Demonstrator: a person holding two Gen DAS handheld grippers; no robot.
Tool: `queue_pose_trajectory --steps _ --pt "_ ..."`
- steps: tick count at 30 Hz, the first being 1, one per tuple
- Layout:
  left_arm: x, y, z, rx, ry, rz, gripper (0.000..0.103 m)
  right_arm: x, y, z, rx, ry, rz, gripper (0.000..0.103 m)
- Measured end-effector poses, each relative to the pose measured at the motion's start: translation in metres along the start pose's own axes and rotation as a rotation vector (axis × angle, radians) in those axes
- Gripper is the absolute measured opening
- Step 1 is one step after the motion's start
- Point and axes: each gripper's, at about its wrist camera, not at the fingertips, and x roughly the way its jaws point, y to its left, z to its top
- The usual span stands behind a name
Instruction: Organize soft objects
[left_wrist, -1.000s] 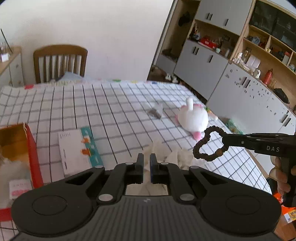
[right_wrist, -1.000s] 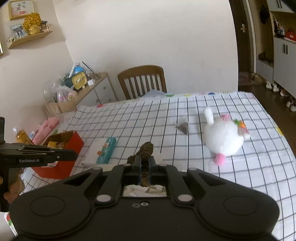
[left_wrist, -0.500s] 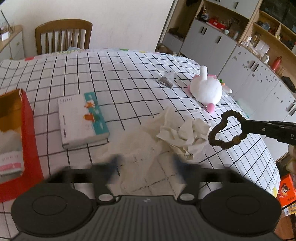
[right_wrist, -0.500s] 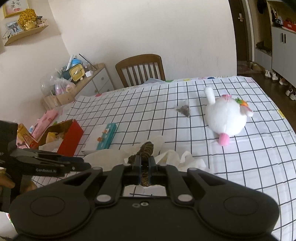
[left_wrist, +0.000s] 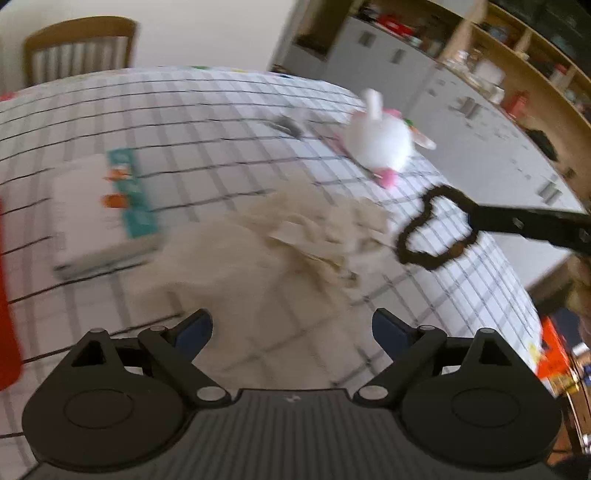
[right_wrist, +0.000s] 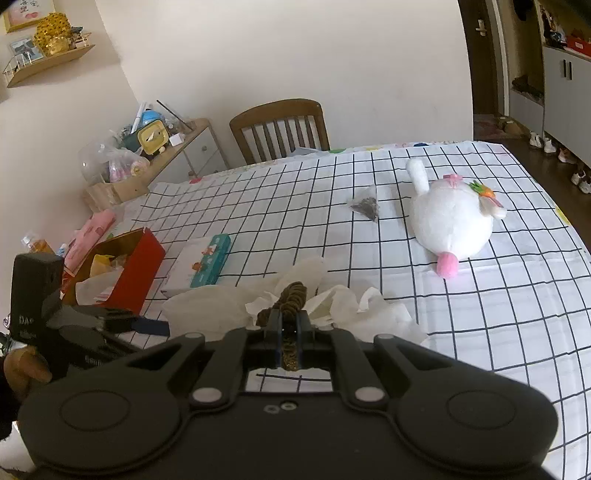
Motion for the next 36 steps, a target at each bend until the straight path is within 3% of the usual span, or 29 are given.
queue_pose_trajectory --steps 5,12,17,23,28,31,32,36 --pt "0.019 -0.025 -0.004 0.089 0.037 0.036 0.095 0.000 -0.007 -0.004 0.008 0.009 -0.008 0.007" --pt "0.043 -0.050 -0.009 0.183 0.040 0.179 0.095 0.000 -0.013 -0.007 0.015 0.016 -0.011 0.007" --pt "0.050 -0.045 -0.006 0.178 0.013 0.297 0.095 0.002 -0.015 -0.007 0.013 0.020 -0.008 0.007" --pt "0.052 -0.035 -0.001 0.135 0.005 0.329 0.093 0.003 -0.017 -0.005 0.008 0.018 -0.002 0.007" --pt "0.049 -0.033 0.001 0.124 -0.011 0.358 0.072 0.003 -0.017 -0.005 0.009 0.018 0.000 0.007" --pt "0.046 -0.030 0.005 0.098 -0.022 0.369 0.049 0.004 -0.017 -0.004 0.005 0.018 0.002 0.007" --pt "0.045 -0.029 0.006 0.089 -0.026 0.369 0.035 0.004 -0.017 -0.004 0.004 0.018 0.004 0.007" --pt "0.037 -0.023 0.008 0.063 -0.043 0.366 0.014 0.005 -0.014 -0.004 -0.002 0.018 0.008 0.007"
